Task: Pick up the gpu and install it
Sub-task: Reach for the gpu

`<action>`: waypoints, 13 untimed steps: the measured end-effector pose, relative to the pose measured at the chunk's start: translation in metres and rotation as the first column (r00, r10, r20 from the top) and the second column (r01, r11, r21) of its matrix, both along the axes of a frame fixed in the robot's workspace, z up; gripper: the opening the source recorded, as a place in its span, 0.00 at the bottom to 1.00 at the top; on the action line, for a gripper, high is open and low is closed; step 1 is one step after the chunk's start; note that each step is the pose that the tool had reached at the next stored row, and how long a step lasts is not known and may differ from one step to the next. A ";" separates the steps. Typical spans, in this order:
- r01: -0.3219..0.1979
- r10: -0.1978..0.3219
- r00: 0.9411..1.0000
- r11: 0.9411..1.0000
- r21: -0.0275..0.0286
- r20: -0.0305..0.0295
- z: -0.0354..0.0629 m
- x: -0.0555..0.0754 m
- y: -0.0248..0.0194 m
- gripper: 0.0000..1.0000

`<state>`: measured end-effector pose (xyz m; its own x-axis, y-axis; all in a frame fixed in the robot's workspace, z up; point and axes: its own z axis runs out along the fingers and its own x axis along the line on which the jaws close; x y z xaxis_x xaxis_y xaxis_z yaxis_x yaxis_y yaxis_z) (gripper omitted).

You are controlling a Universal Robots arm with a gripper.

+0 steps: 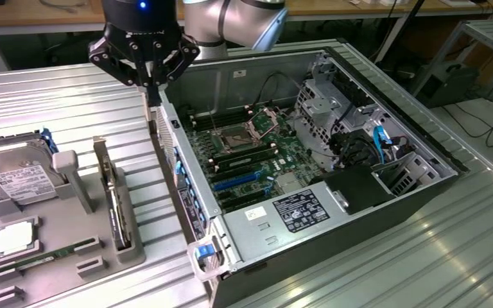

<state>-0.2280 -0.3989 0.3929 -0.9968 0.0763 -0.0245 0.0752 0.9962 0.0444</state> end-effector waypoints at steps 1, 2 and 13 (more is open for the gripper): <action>0.000 0.000 1.000 1.000 0.000 0.000 0.0000 -0.002 0.0000 0.11; 0.000 0.000 1.000 1.000 0.000 0.000 0.0000 -0.003 0.0000 0.11; 0.000 0.000 1.000 1.000 0.000 0.000 -0.0001 -0.018 0.0000 0.11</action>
<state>-0.2458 -0.3990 0.3928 -0.9968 0.0762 -0.0244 0.0751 0.9962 0.0443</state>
